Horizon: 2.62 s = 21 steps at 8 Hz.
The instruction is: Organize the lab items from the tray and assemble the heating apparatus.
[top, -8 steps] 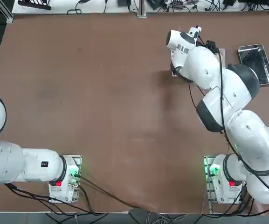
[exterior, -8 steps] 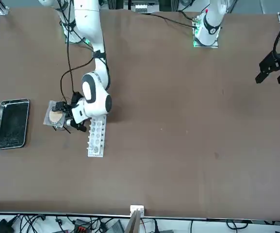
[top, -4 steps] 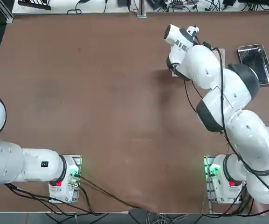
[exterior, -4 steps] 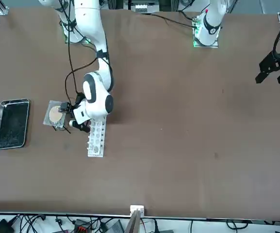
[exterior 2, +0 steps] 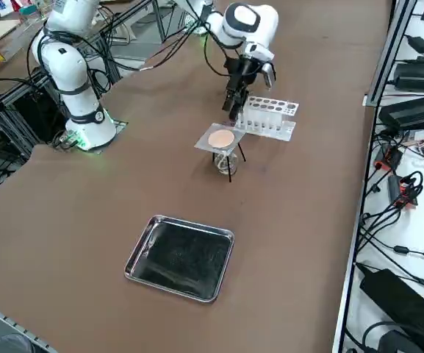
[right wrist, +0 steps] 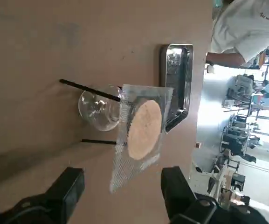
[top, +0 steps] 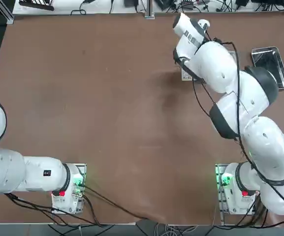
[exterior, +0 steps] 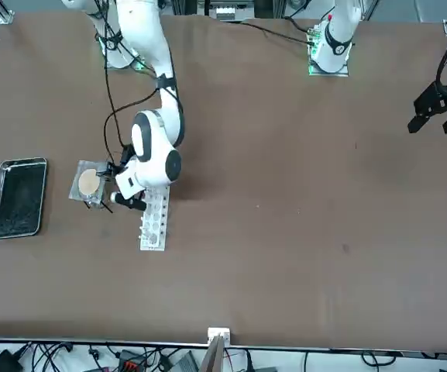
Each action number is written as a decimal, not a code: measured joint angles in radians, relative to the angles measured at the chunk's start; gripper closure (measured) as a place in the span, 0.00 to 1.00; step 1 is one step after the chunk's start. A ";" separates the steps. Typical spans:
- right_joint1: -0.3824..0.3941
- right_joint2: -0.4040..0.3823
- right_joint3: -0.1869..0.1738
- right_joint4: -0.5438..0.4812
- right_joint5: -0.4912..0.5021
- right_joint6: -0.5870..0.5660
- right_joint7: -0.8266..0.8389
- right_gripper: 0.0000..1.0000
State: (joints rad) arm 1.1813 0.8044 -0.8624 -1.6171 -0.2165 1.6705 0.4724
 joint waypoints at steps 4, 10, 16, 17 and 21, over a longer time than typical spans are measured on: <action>0.003 -0.167 -0.117 0.120 0.057 -0.200 -0.261 0.00; -0.084 -0.538 -0.178 0.138 0.099 -0.232 -0.427 0.00; -0.451 -0.585 0.081 0.189 0.298 -0.217 -0.436 0.00; -0.570 -0.607 0.217 0.210 0.298 -0.217 -0.432 0.00; -1.019 -0.704 0.697 0.198 0.270 -0.222 -0.418 0.00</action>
State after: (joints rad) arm 0.1618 0.1002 -0.1651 -1.4196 0.0535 1.4484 0.0545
